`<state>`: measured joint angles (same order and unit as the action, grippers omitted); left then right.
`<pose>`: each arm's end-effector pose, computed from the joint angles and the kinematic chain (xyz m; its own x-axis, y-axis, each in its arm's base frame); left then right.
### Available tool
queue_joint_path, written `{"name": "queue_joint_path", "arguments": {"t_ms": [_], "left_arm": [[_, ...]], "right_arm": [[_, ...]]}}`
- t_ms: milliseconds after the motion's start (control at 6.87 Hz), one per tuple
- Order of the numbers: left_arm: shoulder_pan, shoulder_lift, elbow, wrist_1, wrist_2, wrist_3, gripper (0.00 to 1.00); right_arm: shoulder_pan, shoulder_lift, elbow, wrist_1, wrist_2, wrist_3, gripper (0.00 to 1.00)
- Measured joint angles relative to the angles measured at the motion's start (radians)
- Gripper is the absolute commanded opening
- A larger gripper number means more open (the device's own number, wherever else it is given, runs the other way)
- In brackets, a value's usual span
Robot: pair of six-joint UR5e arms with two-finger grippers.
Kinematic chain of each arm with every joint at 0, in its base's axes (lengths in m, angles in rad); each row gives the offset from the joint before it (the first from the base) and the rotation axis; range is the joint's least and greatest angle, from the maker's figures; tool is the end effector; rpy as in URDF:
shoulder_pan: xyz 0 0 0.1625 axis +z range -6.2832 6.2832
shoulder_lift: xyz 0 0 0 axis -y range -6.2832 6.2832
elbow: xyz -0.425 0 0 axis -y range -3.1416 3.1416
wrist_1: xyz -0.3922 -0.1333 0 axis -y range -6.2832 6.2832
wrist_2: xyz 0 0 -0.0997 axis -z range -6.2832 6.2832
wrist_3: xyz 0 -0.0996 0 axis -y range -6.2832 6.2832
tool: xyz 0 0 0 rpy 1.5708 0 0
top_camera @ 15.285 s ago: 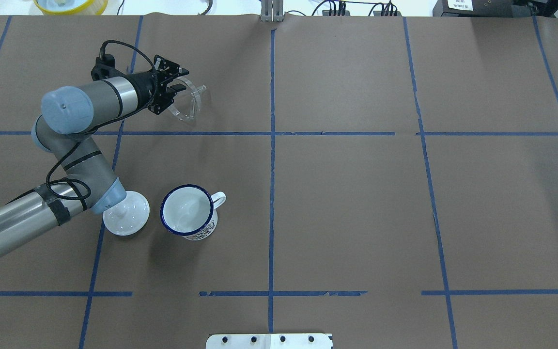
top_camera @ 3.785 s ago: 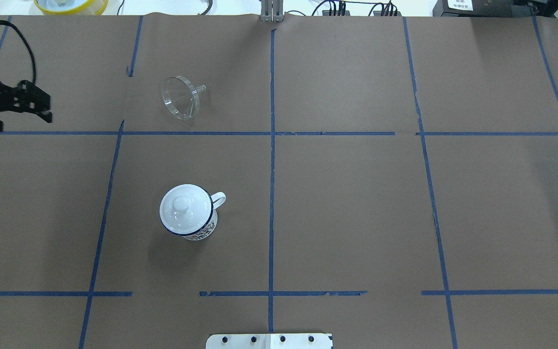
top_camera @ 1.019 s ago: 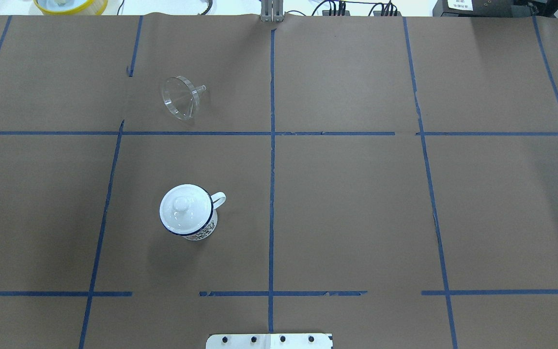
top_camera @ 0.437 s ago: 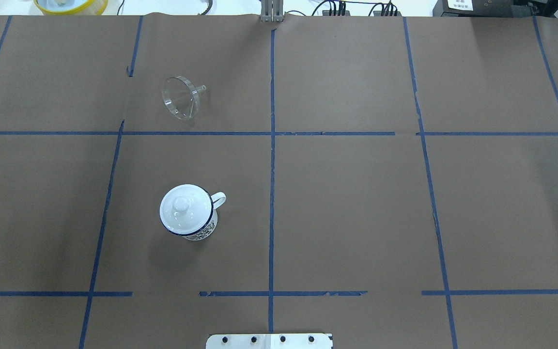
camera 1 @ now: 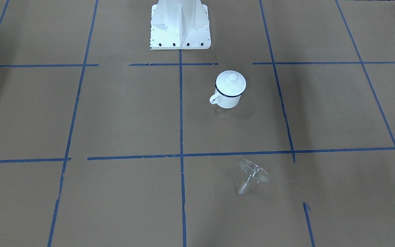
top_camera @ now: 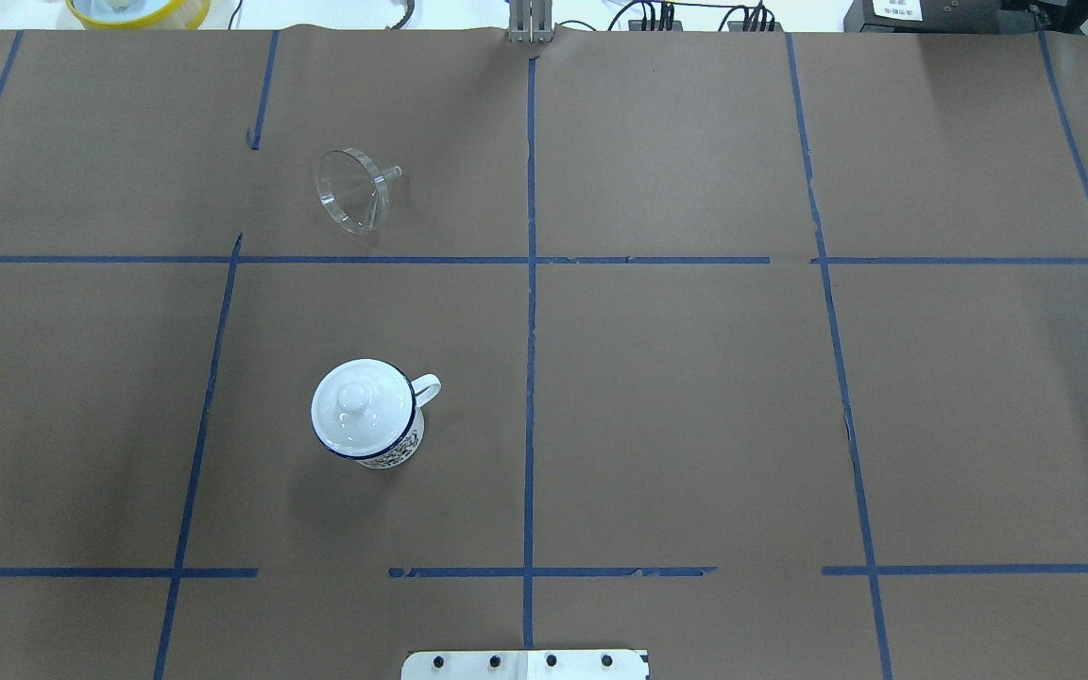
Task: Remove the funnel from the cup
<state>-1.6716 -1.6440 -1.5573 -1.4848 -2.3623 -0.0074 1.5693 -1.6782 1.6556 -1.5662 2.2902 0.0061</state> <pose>-0.1145 -0.5115 0.6356 0.6966 -0.0967 -0.7110 0.1058 0.9939 -0.0315 0.0670 -0.4450 0.6706 0.7522 0.0168 0.6587 -0.0031 0.9998 -0.0220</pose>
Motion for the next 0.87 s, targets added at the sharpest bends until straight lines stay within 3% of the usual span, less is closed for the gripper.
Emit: {"name": "queue_joint_path", "arguments": {"t_ms": [873], "left_arm": [[0.004, -0.002, 0.008, -0.009, 0.0, -0.008, 1.0]], "right_arm": [[0.0, 0.0, 0.001, 0.0, 0.0, 0.0, 1.0]]}}
